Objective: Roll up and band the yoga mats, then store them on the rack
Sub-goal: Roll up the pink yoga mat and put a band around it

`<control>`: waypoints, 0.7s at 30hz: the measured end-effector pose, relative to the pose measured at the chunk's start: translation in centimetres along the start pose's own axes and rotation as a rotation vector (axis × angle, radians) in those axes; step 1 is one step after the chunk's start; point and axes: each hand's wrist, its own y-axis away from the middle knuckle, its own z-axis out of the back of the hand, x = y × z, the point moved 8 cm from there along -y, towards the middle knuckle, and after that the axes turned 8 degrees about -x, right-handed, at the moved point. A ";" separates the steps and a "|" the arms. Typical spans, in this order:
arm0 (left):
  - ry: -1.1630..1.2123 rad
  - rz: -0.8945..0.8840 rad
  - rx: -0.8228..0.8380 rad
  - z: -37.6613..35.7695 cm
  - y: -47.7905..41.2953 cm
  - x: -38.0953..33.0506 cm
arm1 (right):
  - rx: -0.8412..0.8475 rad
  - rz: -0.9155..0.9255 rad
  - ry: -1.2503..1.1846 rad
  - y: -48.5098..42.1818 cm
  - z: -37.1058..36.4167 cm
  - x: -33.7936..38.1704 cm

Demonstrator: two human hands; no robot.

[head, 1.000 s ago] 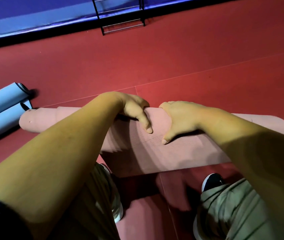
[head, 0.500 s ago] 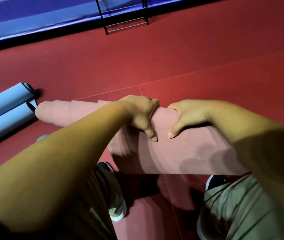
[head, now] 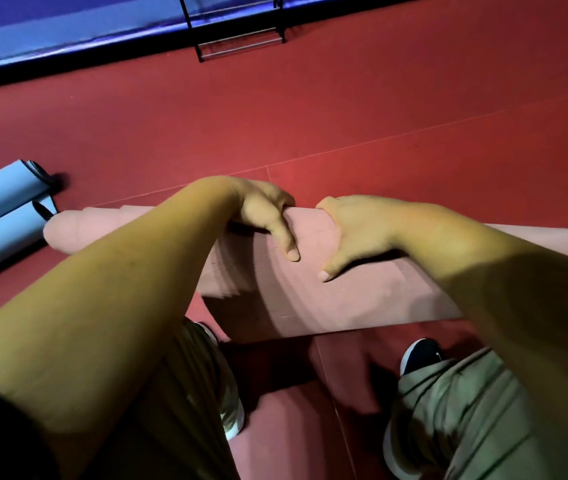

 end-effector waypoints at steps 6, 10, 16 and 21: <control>-0.202 -0.059 -0.054 0.3 0.2 -2.0 | -0.009 -0.063 -0.138 -0.2 -0.1 -1.9; -0.425 -0.118 -0.115 -0.8 0.6 -3.4 | 0.018 -0.092 -0.257 -0.5 -0.3 -2.9; -0.477 -0.116 -0.240 -0.7 0.9 -3.8 | 0.050 -0.112 -0.349 -0.3 -0.7 -3.0; -0.364 -0.049 -0.195 -0.5 0.9 -2.9 | 0.082 -0.094 -0.301 -0.1 -0.6 -2.2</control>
